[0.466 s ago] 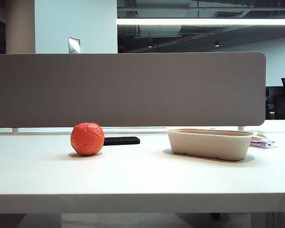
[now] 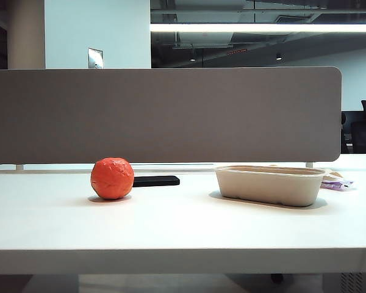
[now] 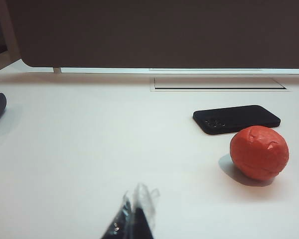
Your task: Pick up the orange and place it into the paper lunchbox.
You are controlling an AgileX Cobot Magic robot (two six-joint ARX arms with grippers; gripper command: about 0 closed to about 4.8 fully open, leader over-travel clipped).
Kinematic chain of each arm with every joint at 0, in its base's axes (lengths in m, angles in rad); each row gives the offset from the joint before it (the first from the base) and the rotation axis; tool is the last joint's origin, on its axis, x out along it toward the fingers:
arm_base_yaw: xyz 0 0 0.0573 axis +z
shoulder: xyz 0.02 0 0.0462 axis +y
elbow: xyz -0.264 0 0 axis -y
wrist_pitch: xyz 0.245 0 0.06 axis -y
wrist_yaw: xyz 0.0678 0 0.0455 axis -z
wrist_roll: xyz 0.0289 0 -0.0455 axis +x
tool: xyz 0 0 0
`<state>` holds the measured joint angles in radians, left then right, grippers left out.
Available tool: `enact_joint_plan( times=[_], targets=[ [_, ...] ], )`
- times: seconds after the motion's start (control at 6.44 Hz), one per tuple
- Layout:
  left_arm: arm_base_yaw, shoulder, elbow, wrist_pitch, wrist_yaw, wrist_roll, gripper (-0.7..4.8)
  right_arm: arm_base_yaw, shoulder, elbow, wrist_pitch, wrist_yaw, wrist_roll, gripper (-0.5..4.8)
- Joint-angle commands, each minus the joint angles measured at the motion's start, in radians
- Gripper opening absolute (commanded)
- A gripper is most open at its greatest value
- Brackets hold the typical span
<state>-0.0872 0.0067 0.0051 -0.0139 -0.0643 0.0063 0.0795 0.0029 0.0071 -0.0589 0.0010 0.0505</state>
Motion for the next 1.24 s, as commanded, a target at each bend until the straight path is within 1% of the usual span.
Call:
enact_joint_plan(
  times=[0.16, 0.47, 0.62, 0.78, 0.93, 1.09, 1.24],
  targets=[
    [0.002, -0.003, 0.0, 0.009, -0.004, -0.007, -0.05, 0.001, -0.001, 0.012, 0.041, 0.003, 0.002, -0.06],
    [0.002, -0.003, 0.004, 0.049, -0.011, -0.062, -0.05, 0.001, -0.001, 0.054, 0.032, 0.0, 0.002, -0.06],
    [0.002, -0.003, 0.031, 0.052, -0.011, -0.119, -0.05, 0.001, 0.0, 0.105, -0.007, 0.002, 0.002, -0.06],
    [0.002, -0.003, 0.111, 0.042, -0.016, -0.124, -0.05, 0.001, 0.003, 0.216, -0.098, 0.008, 0.009, -0.06],
    [0.002, 0.033, 0.218, -0.061, -0.071, -0.176, -0.05, 0.001, 0.049, 0.34, -0.201, 0.053, 0.009, -0.06],
    [0.002, 0.148, 0.308, -0.056, -0.056, -0.175, -0.05, 0.001, 0.136, 0.432, -0.211, 0.052, 0.01, -0.06],
    [0.002, 0.419, 0.476, -0.033, 0.006, -0.175, -0.05, 0.001, 0.341, 0.602, -0.215, -0.003, 0.016, -0.06]
  ],
)
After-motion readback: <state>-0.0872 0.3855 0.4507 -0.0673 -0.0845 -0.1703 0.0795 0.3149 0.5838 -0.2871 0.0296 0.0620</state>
